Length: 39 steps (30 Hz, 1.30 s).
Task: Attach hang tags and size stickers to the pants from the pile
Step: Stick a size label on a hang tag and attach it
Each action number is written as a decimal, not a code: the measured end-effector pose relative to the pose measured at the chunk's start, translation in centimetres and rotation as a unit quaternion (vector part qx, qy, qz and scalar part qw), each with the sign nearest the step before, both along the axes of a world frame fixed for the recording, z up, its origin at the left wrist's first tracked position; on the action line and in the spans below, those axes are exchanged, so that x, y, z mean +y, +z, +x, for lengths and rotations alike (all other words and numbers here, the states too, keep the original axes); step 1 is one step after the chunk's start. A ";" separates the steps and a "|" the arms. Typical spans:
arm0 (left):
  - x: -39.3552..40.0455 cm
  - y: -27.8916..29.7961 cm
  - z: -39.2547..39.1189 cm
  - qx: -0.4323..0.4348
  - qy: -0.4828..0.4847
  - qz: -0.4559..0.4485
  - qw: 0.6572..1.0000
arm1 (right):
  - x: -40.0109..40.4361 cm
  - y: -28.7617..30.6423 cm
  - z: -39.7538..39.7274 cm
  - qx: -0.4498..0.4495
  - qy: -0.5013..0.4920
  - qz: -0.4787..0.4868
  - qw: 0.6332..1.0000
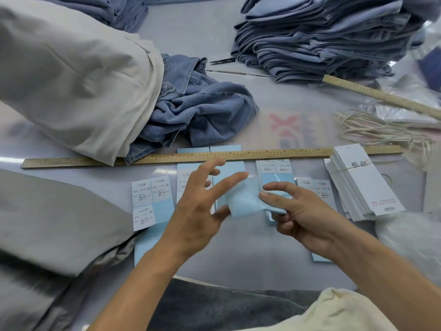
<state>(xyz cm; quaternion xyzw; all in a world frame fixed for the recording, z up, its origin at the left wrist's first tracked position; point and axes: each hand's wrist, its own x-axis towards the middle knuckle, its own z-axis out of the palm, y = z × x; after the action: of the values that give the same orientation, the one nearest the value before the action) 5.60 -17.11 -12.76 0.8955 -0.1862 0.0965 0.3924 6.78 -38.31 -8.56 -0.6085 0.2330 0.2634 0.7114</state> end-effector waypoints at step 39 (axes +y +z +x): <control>-2.2 4.4 -0.7 0.300 0.027 -0.454 0.839 | 0.0 1.6 -2.5 -0.248 0.073 -0.051 0.965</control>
<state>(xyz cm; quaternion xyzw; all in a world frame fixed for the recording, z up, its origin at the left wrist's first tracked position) 4.90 -19.34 -8.33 0.6070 0.0292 -0.0930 0.7887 4.28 -38.27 -6.97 -0.7057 0.0176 0.1437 0.6936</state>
